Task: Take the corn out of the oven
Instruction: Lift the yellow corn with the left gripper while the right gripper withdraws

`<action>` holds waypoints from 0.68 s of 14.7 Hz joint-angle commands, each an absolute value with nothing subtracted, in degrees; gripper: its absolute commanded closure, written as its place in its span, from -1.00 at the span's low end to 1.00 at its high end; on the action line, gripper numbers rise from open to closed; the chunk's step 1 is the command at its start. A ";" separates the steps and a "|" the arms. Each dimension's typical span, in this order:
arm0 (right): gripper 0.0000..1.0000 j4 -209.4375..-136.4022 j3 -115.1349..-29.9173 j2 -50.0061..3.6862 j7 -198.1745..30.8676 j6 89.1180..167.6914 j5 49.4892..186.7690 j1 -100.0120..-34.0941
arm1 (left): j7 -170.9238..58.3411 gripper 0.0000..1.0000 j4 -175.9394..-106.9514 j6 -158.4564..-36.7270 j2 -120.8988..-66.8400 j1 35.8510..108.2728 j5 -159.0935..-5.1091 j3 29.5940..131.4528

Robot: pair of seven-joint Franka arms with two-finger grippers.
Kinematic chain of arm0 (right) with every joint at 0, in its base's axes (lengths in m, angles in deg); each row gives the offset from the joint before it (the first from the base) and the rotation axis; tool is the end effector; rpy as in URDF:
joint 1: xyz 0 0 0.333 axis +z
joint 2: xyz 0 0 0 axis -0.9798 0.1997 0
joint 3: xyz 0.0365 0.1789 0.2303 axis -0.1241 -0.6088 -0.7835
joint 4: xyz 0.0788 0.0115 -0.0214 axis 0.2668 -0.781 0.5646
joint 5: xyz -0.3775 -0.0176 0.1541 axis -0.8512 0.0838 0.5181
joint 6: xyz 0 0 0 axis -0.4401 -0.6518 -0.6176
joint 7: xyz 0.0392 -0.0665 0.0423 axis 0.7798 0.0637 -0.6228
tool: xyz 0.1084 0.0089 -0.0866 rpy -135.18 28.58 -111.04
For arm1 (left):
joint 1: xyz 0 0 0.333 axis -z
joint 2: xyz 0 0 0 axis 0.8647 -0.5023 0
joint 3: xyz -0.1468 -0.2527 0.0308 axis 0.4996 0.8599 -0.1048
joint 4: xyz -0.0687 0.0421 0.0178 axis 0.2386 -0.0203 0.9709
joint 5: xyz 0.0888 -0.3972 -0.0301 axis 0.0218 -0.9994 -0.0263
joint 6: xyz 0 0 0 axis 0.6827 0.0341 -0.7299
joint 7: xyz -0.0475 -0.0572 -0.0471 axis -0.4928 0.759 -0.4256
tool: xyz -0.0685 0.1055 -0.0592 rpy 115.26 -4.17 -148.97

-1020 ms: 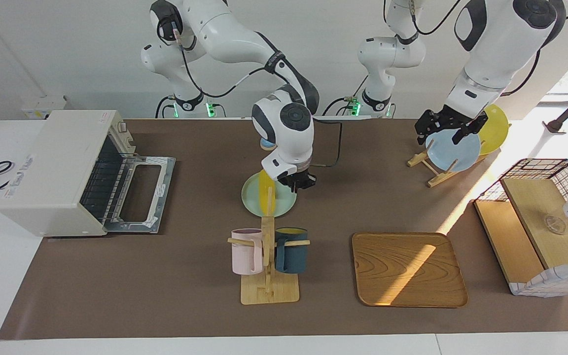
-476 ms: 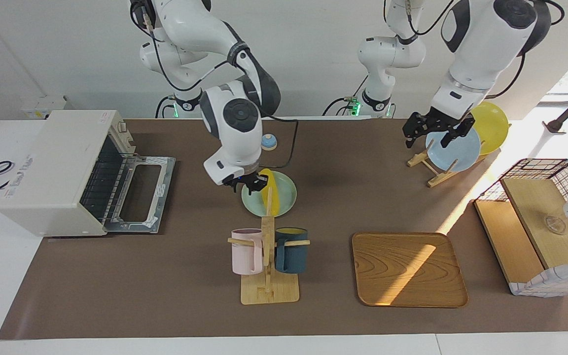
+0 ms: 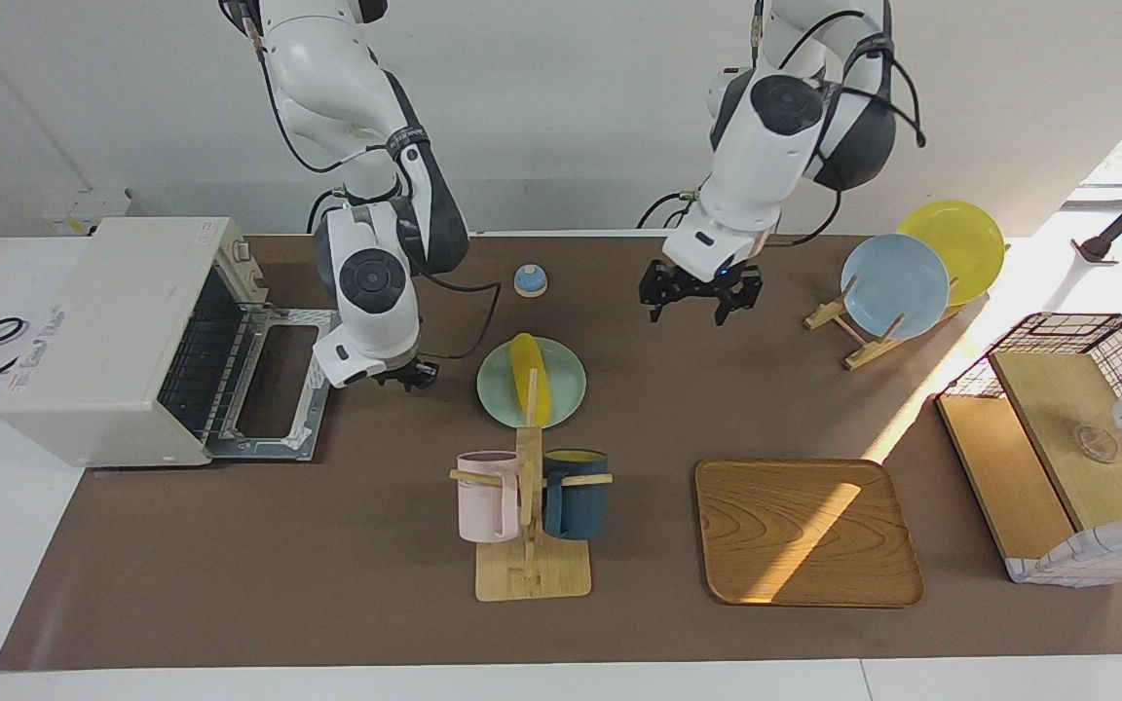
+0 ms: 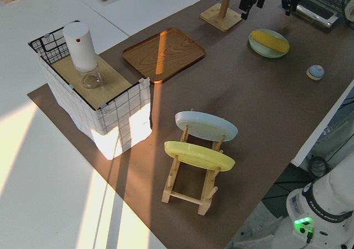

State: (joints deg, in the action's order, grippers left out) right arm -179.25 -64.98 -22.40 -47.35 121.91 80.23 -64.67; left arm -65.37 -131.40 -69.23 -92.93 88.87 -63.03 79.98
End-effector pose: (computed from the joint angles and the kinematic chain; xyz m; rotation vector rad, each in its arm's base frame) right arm 0.5688 0.1233 0.2692 2.9120 -0.2869 -0.3019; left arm 0.5280 -0.3352 0.4292 3.0280 -0.1306 -0.0341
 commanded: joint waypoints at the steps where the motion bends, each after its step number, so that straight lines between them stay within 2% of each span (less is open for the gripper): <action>1: 0.64 -184.82 -65.76 -25.93 -51.04 124.27 78.40 -68.10 | -68.62 -1.00 -130.86 -75.73 -98.82 94.46 -64.34 78.99; 2: 0.93 -185.61 -65.76 -26.02 -51.05 124.53 78.05 -68.54 | -69.40 -1.00 -130.25 -77.40 -101.10 96.13 -66.17 78.99; 3: 1.00 -186.49 -65.76 -26.11 -51.13 125.41 77.18 -69.16 | -70.98 -1.00 -130.16 -79.60 -102.69 98.23 -67.06 78.90; 5: 1.00 -188.25 -65.76 -26.46 -51.31 127.08 75.24 -70.39 | -76.60 -1.00 -129.63 -84.78 -106.91 100.97 -66.99 78.81; 10: 1.00 -189.31 -65.76 -26.46 -54.47 127.96 73.12 -72.41 | -78.38 -1.00 -129.09 -91.29 -111.93 103.35 -67.16 78.90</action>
State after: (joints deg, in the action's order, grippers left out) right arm -186.93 -64.96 -24.56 -52.85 126.20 74.35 -70.92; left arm -77.76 -129.95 -88.87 -110.19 102.32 -66.24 79.92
